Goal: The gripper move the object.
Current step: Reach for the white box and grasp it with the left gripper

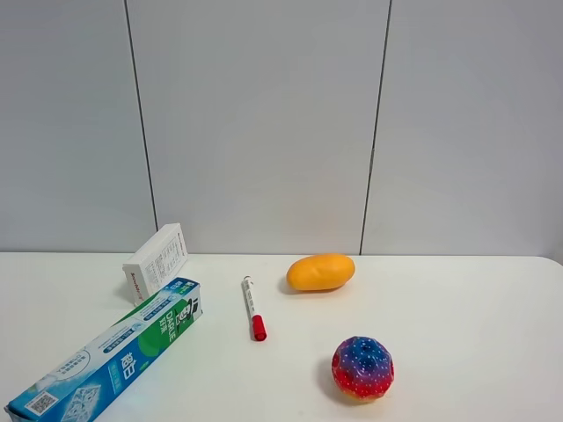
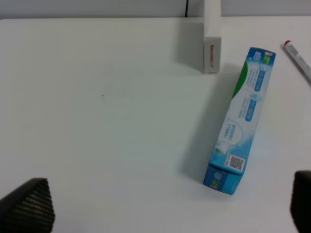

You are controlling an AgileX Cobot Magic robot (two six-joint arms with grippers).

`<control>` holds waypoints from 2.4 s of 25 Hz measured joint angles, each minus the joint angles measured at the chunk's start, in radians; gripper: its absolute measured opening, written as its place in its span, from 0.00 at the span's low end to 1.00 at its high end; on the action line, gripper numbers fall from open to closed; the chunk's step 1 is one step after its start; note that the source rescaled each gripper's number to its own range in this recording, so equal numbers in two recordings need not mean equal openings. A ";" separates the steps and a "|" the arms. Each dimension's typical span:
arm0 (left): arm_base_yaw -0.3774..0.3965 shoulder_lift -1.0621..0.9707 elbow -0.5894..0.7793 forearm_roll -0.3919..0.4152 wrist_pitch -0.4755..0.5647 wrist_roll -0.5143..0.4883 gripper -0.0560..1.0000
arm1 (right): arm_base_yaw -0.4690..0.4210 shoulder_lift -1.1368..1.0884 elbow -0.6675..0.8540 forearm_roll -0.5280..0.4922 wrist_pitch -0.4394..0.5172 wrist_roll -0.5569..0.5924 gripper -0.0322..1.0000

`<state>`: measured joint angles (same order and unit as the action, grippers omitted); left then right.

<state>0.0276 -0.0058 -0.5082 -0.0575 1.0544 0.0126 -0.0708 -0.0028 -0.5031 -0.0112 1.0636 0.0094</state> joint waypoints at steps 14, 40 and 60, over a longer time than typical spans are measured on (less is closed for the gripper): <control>0.000 0.000 0.000 0.000 0.000 0.000 1.00 | 0.000 0.000 0.000 0.000 0.000 0.000 1.00; 0.000 1.018 -0.466 -0.232 -0.362 0.021 1.00 | 0.000 0.000 0.000 0.000 0.000 0.000 1.00; -0.205 1.616 -0.649 -0.385 -0.625 0.224 0.96 | 0.000 0.000 0.000 0.000 0.000 0.000 1.00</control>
<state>-0.1769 1.6101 -1.1577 -0.4426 0.4295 0.2371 -0.0708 -0.0028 -0.5031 -0.0112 1.0636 0.0094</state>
